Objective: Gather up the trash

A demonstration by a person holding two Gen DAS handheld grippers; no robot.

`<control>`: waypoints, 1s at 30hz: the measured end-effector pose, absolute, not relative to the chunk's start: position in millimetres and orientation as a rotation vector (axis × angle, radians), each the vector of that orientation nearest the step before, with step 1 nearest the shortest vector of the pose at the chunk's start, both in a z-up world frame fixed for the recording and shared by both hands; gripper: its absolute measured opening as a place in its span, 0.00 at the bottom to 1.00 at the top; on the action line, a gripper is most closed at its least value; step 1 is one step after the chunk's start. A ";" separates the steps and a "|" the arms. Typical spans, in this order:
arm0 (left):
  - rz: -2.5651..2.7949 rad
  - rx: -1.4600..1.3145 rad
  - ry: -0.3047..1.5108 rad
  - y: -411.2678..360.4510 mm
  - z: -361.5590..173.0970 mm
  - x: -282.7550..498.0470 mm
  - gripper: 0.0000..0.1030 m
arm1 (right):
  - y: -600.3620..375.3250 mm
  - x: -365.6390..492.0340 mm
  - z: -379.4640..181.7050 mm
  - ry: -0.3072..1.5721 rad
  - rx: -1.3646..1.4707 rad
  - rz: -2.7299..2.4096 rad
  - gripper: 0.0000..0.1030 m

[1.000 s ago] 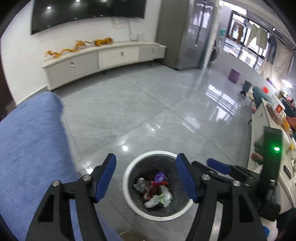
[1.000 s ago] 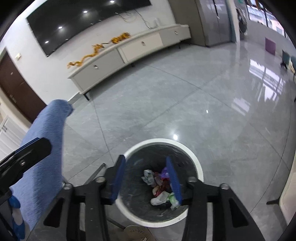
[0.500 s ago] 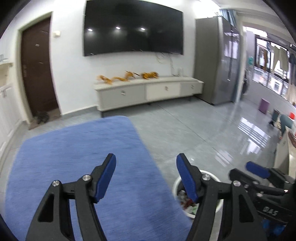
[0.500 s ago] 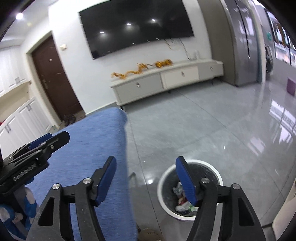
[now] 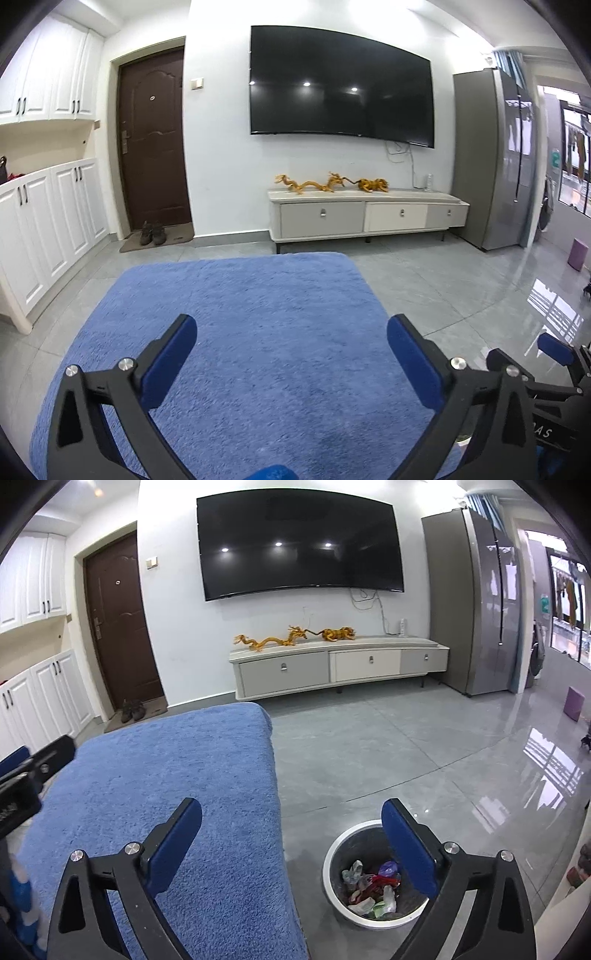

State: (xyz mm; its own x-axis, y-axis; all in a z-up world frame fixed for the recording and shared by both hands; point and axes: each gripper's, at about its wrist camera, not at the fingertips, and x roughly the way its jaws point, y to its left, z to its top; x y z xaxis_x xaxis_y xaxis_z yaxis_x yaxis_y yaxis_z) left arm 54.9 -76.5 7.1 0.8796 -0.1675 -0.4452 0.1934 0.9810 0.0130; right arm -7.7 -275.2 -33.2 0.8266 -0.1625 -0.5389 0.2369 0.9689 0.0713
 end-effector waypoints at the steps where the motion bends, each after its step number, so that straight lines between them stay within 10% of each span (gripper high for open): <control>1: -0.181 0.054 0.463 -73.9 4.6 55.7 1.00 | -271.7 -10.3 -35.9 0.560 0.134 -0.221 0.97; 30: -0.197 0.102 0.543 -89.0 -31.6 69.6 1.00 | -274.2 -5.4 -59.8 0.550 0.042 -0.342 0.99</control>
State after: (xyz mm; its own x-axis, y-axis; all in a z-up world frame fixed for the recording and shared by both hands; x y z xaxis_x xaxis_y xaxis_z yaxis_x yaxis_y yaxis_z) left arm 69.6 -89.0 -31.6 0.8381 -0.1592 -0.5218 0.2130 0.9761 0.0442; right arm -5.4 -274.2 -59.8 0.7973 -0.3071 -0.5195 0.3294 0.9428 -0.0517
